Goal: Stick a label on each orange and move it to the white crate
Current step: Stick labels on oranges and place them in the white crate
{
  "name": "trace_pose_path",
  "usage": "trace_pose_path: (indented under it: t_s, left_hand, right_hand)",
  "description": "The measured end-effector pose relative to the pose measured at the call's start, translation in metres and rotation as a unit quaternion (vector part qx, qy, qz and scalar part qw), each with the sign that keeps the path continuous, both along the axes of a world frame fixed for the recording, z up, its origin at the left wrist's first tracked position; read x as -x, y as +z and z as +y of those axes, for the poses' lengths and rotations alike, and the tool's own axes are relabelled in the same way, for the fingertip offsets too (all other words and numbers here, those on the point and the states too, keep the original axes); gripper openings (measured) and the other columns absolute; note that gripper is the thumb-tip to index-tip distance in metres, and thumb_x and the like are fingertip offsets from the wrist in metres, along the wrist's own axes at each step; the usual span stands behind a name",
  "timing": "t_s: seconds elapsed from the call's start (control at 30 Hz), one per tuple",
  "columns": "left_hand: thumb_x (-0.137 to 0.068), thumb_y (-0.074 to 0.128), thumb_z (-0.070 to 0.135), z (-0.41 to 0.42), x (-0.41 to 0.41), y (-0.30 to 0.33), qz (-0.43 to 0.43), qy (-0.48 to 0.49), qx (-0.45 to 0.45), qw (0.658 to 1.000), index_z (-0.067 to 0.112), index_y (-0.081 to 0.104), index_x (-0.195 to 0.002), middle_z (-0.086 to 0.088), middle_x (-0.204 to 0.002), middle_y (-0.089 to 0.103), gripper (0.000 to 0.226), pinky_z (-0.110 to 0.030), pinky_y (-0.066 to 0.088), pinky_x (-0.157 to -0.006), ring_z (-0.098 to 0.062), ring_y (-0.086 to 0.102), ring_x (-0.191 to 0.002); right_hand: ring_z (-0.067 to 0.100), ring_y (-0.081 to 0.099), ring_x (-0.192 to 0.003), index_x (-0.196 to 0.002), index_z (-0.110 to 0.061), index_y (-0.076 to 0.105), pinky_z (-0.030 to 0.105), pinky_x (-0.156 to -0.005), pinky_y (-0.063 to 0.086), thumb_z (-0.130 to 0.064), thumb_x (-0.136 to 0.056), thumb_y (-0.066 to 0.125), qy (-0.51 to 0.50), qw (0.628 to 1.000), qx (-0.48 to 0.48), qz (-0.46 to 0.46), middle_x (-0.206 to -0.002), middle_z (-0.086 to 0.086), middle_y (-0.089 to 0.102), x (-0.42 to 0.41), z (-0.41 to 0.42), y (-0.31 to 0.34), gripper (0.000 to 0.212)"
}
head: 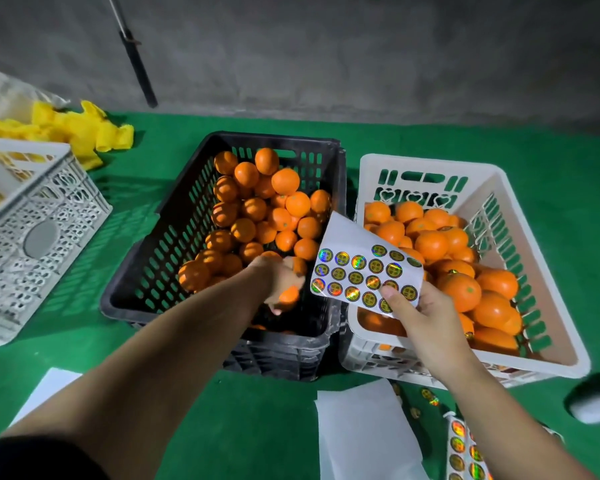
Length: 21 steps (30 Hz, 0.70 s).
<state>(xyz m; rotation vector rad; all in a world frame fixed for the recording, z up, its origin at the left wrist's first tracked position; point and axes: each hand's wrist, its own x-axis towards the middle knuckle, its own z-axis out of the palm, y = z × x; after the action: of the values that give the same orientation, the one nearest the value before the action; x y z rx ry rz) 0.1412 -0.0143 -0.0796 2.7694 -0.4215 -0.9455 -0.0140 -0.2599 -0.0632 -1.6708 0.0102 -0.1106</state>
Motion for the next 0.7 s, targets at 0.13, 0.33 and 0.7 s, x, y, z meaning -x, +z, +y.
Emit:
trace_pose_path:
  t_s: [0.13,0.33,0.7]
  left_hand:
    - [-0.09,0.083,0.032,0.019,-0.009,0.028,-0.046,0.078,0.158,0.983,0.021,0.048,-0.15,-0.007,-0.15,0.052,0.07,-0.024,0.054,-0.092,-0.016,0.061,-0.111]
    - [-0.074,0.083,0.061,0.029,0.051,0.062,0.027,0.323,0.544,0.774,0.018,0.068,-0.115,0.001,-0.089,0.076,0.061,-0.024,0.057,-0.059,-0.009,0.071,-0.076]
    - [-0.048,0.101,0.061,0.002,0.158,0.101,0.046,0.237,0.724,0.646,0.01,0.051,-0.134,-0.012,-0.128,0.067,0.112,-0.049,0.052,-0.109,-0.034,0.063,-0.122]
  right_hand:
    - [0.006,0.067,-0.123,-0.141,-0.031,0.063,0.022,-0.102,0.053,-0.036,-0.1,0.066,-0.001,1.0,0.011,0.018,-0.132,-0.017,0.071,-0.001,-0.001,-0.003,0.042]
    - [0.014,0.069,-0.123,-0.137,-0.026,0.066,0.028,-0.102,0.056,-0.023,-0.103,0.065,-0.036,0.998,-0.033,0.036,-0.131,-0.008,0.073,-0.001,-0.003,0.009,0.035]
    - [0.025,0.07,-0.123,-0.14,-0.031,0.06,0.047,-0.099,0.059,-0.036,-0.091,0.081,-0.034,0.996,-0.082,-0.011,-0.135,0.002,0.071,0.055,0.018,0.063,0.054]
